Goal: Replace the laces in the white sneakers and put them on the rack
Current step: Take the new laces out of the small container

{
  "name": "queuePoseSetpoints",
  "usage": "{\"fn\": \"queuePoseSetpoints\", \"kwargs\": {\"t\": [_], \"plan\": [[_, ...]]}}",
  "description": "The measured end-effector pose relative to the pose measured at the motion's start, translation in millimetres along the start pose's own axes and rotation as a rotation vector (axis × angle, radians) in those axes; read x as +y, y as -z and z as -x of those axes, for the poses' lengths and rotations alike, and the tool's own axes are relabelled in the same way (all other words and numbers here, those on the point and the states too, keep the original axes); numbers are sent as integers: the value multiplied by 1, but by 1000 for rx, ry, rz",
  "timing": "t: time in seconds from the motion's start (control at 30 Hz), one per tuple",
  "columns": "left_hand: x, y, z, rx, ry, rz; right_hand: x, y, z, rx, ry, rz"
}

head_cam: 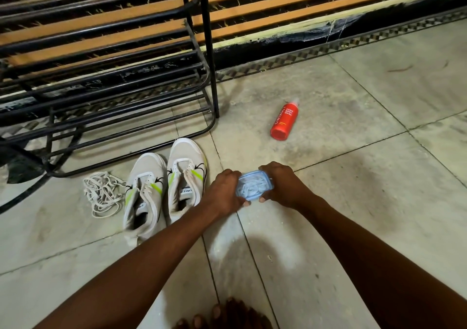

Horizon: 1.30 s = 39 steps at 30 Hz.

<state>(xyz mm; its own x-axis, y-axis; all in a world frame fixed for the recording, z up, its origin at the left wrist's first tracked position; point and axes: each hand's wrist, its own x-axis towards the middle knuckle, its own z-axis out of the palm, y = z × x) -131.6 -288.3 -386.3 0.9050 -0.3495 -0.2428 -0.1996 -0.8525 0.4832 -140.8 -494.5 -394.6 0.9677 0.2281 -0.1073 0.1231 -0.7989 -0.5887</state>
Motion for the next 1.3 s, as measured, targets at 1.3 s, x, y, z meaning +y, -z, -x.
{"fn": "queuePoseSetpoints", "kwargs": {"t": [1.3], "plan": [[0,7,-3,-158,-205,-431,-14,3,-4,-182,-96,213]]}}
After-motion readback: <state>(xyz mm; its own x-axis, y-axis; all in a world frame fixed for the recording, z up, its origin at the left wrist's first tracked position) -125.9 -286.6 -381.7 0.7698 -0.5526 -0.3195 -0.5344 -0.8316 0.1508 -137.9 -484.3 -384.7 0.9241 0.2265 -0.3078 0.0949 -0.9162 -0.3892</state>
